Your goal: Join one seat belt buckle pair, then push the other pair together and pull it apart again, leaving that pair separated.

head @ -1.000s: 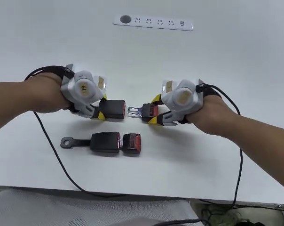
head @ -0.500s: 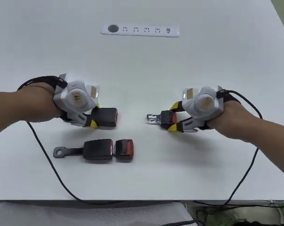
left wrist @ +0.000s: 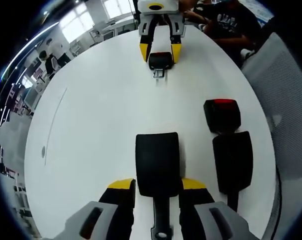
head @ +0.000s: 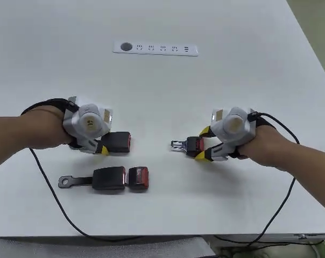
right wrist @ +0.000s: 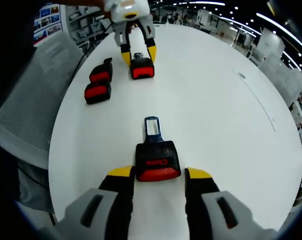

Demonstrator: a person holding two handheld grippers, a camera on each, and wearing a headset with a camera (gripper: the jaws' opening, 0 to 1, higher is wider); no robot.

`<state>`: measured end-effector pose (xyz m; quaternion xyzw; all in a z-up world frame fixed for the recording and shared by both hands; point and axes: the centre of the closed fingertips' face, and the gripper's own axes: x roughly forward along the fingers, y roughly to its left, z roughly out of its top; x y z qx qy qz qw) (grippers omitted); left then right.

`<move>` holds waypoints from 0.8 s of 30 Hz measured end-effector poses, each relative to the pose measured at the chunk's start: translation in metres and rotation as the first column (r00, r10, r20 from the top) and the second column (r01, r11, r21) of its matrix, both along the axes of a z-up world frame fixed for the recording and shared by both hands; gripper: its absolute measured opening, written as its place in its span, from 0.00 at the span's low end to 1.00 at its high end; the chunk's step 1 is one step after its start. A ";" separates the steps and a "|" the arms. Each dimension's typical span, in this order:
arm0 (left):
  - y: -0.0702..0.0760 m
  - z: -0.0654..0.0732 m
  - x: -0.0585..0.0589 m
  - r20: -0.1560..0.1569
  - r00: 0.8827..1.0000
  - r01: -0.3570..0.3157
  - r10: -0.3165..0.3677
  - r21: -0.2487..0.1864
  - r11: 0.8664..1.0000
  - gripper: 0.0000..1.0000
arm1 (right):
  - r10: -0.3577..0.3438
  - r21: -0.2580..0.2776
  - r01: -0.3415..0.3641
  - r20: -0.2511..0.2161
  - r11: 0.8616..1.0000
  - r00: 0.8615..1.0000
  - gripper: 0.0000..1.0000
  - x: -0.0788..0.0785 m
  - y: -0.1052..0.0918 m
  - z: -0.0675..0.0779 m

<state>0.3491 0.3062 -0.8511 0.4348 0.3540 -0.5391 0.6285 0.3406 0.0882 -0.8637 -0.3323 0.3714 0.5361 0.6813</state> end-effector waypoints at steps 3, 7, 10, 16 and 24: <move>0.000 0.001 0.002 0.005 0.999 -0.041 0.041 -0.011 0.999 0.39 | -0.104 0.005 0.104 -0.033 0.995 0.994 0.42 0.000 -0.003 -0.001; 0.009 0.004 -0.001 0.037 0.998 -0.052 0.052 0.007 0.999 0.41 | -0.131 0.009 0.131 -0.005 0.991 0.991 0.49 -0.006 -0.006 0.002; 0.015 0.015 -0.007 0.068 0.996 -0.064 0.065 -0.014 0.998 0.44 | -0.168 0.021 0.168 0.020 0.986 0.986 0.52 -0.015 -0.009 0.010; 0.028 0.041 -0.025 0.084 0.977 -0.184 0.195 -0.120 0.976 0.54 | -0.215 0.042 0.214 0.041 0.976 0.976 0.60 -0.040 -0.011 0.024; 0.052 0.057 -0.061 0.110 0.946 -0.279 0.305 -0.204 0.938 0.68 | -0.288 0.130 0.280 0.048 0.951 0.956 0.73 -0.061 -0.008 0.040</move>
